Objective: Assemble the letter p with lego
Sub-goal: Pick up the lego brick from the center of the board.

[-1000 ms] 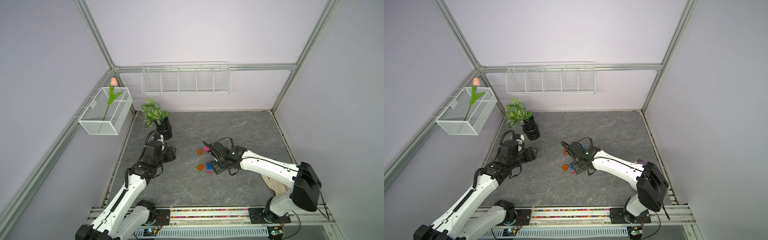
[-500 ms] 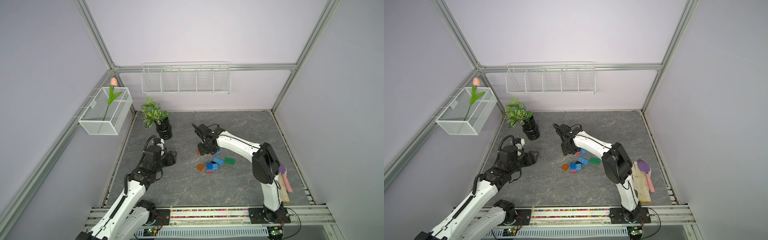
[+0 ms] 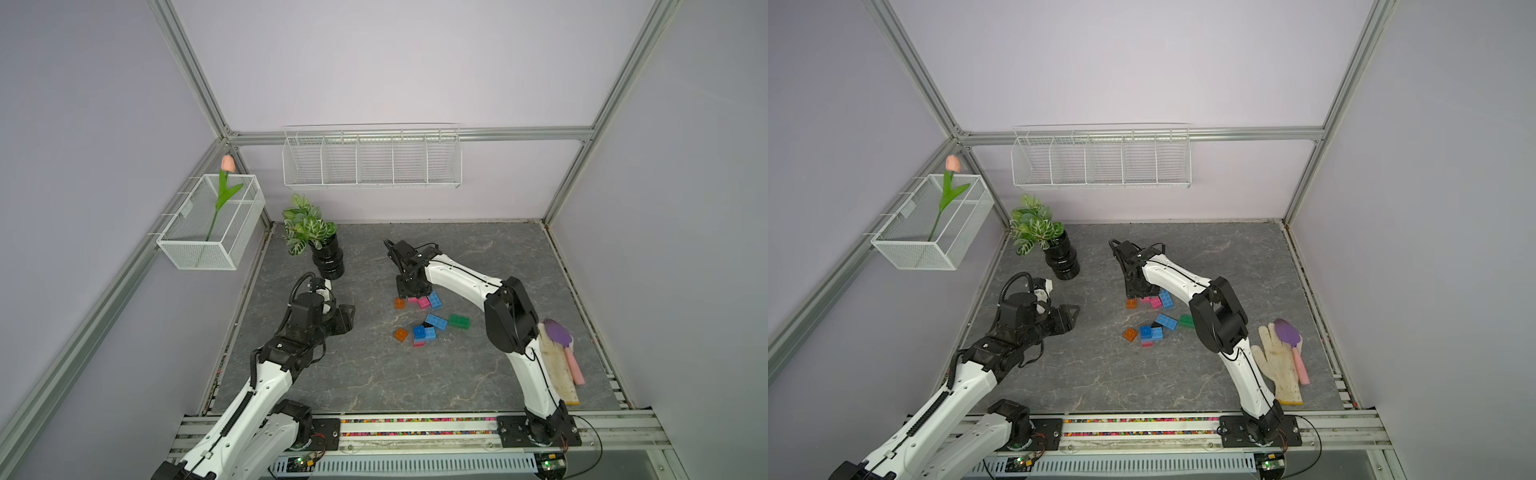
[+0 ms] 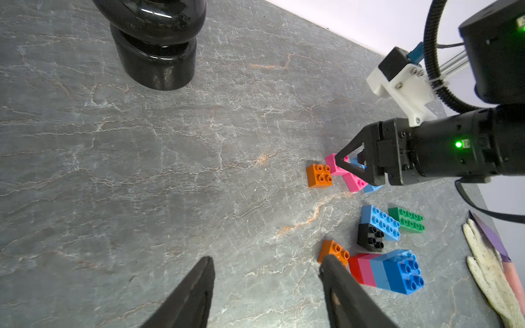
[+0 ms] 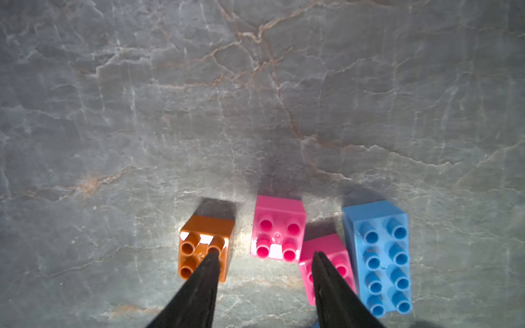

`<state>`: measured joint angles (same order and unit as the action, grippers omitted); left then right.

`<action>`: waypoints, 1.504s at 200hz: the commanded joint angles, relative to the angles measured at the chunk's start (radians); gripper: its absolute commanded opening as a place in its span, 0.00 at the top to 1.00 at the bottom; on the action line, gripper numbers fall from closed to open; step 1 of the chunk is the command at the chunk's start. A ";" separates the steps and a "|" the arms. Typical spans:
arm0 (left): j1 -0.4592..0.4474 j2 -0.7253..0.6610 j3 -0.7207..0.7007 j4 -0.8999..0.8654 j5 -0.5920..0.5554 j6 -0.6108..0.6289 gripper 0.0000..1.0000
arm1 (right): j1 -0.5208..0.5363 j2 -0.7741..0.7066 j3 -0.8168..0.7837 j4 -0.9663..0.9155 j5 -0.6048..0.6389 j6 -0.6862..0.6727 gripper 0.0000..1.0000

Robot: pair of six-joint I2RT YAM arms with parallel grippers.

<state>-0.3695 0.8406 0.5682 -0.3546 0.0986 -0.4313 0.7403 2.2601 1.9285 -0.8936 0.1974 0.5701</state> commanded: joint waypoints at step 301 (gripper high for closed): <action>-0.032 0.023 0.016 0.040 0.008 0.014 0.48 | -0.015 -0.092 -0.077 0.016 -0.004 0.013 0.75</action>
<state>-0.3744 0.8520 0.5682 -0.3447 0.0933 -0.4271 0.7280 2.2913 1.8881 -0.8886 0.2035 0.5766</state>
